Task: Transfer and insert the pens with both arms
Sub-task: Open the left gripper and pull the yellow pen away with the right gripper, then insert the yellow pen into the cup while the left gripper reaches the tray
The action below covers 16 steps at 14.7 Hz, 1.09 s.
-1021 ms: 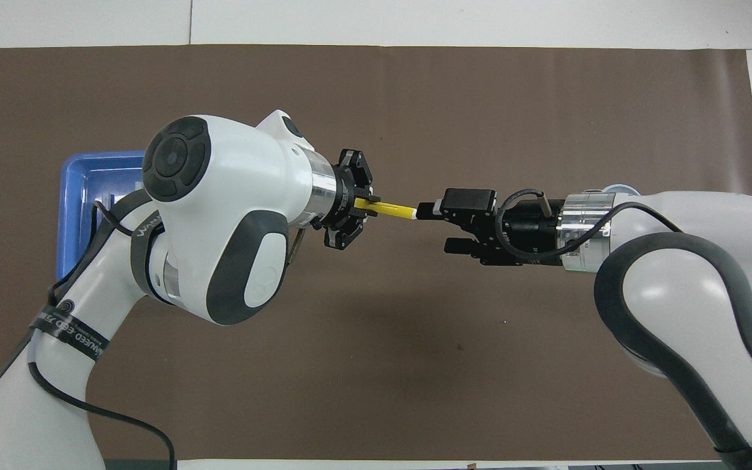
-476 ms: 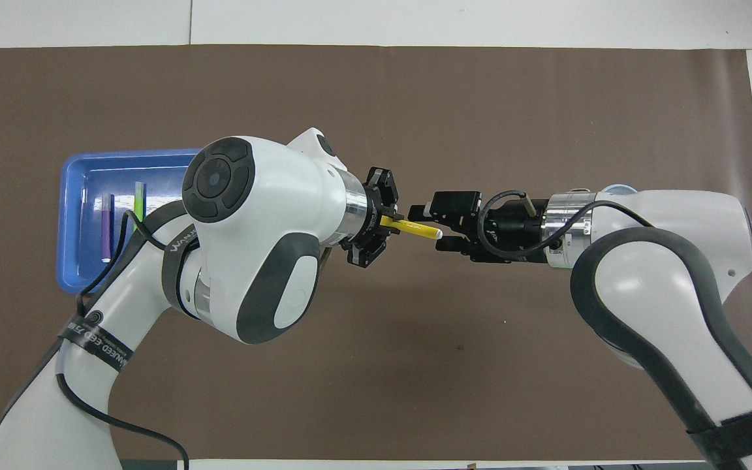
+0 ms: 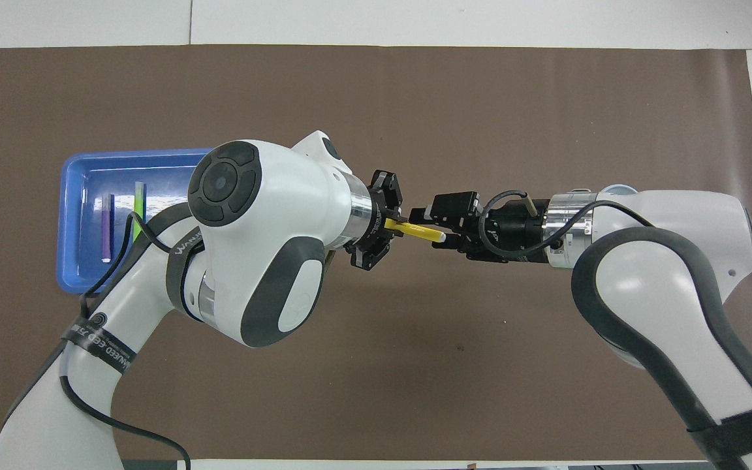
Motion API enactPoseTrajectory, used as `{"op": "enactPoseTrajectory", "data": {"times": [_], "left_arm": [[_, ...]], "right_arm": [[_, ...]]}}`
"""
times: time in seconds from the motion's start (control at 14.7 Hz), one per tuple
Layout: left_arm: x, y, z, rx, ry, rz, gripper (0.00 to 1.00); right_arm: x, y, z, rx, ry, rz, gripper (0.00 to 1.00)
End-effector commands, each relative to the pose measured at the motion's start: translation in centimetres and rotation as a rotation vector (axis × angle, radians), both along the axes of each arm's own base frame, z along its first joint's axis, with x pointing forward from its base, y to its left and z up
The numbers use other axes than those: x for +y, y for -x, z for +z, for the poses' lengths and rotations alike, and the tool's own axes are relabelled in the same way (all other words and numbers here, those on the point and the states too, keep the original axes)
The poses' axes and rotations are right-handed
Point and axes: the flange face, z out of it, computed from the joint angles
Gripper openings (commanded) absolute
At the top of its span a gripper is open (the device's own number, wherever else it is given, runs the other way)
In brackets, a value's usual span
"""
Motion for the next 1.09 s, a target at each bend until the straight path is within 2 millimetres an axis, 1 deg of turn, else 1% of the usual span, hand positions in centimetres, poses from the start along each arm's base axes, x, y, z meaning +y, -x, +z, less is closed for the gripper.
{"op": "enactPoseTrajectory", "data": {"times": [0.0, 0.41, 0.48, 0.54, 0.61, 0.68, 0.75, 0.82, 0.95, 1.02], "left_arm": [[-0.9, 0.9, -0.4, 0.02, 0.007, -0.014, 0.0], [-0.8, 0.9, -0.6, 0.013, 0.001, -0.028, 0.0], [-0.6, 0.7, -0.5, -0.007, -0.006, -0.05, 0.84], [-0.6, 0.7, -0.6, -0.02, -0.013, -0.077, 1.0], [-0.3, 0.5, -0.6, -0.045, -0.037, -0.094, 1.0], [0.2, 0.0, -0.5, -0.103, -0.099, -0.139, 1.0], [0.5, -0.1, -0.7, -0.159, -0.156, -0.22, 1.0], [0.7, -0.2, -0.9, -0.191, -0.168, -0.299, 1.0], [2.9, -1.7, -1.1, -0.234, -0.186, -0.432, 1.0], [3.9, -2.3, -1.3, -0.247, -0.194, -0.487, 1.0]], "right_arm": [[0.5, -0.1, 0.9, -0.031, -0.019, 0.008, 0.0], [0.3, -0.2, 0.9, -0.026, -0.023, 0.003, 0.0], [0.3, -0.3, 1.1, -0.031, -0.022, 0.007, 0.0], [0.2, -0.6, 1.4, -0.039, -0.016, 0.016, 0.0], [0.2, -1.0, 1.7, -0.038, -0.013, 0.038, 0.0], [-0.5, -1.6, 2.3, -0.05, 0.024, 0.081, 0.0], [-2.5, -2.9, 3.0, -0.062, 0.09, 0.135, 0.0], [-4.2, -3.9, 4.0, -0.062, 0.145, 0.197, 0.0], [-7.6, -5.5, 6.0, -0.08, 0.232, 0.311, 0.0], [-9.6, -6.2, 6.6, -0.099, 0.29, 0.365, 0.0]]}}
